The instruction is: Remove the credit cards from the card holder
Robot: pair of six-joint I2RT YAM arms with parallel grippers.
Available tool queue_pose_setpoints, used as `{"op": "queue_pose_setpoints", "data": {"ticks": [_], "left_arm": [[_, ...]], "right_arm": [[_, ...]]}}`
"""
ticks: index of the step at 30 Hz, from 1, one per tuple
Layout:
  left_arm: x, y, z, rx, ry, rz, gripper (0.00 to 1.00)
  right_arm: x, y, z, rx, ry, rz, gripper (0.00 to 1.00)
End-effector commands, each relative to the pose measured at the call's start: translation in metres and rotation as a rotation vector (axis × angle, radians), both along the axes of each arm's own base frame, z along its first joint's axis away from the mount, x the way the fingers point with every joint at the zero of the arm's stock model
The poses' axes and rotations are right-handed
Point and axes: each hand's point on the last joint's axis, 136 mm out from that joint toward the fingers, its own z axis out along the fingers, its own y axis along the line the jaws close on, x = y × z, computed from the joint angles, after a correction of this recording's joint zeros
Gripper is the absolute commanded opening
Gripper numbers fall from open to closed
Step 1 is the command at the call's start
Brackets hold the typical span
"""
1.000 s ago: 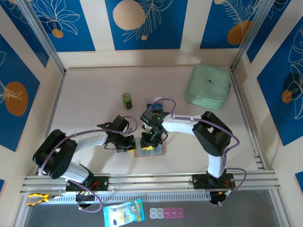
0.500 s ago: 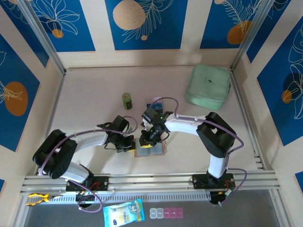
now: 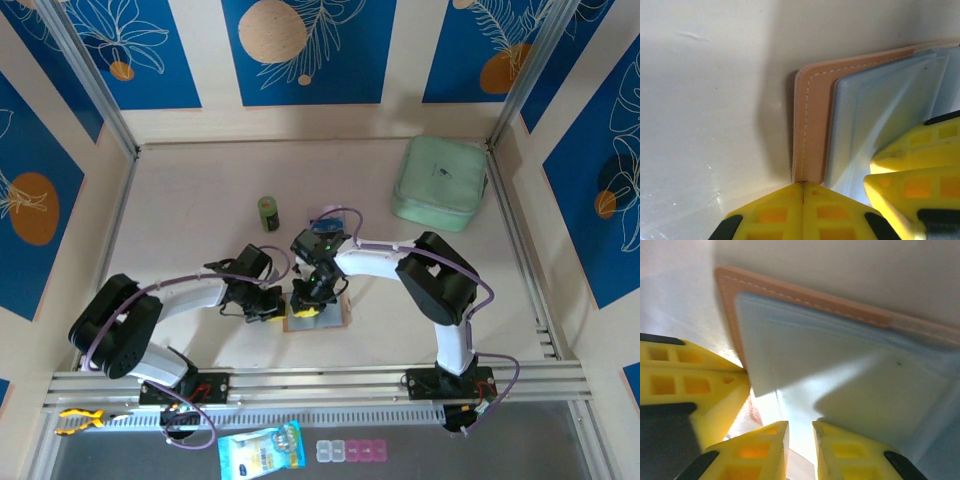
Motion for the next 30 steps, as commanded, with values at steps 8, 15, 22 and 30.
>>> {"op": "queue_pose_setpoints", "data": {"ticks": [8, 15, 22, 30], "left_arm": [[-0.006, 0.013, -0.005, 0.047, 0.019, 0.003, 0.00], [0.008, 0.010, 0.012, 0.030, -0.046, 0.018, 0.03], [0.027, 0.028, 0.041, 0.091, -0.190, 0.043, 0.25], [0.056, 0.084, 0.073, 0.283, -0.391, 0.126, 0.76]], "right_arm": [[-0.001, -0.019, 0.007, -0.050, -0.025, 0.014, 0.22], [0.008, -0.008, 0.035, 0.082, -0.095, 0.008, 0.25], [0.030, -0.044, 0.055, 0.029, -0.237, -0.030, 0.33], [0.064, -0.115, 0.068, -0.099, -0.393, -0.131, 0.69]]}}
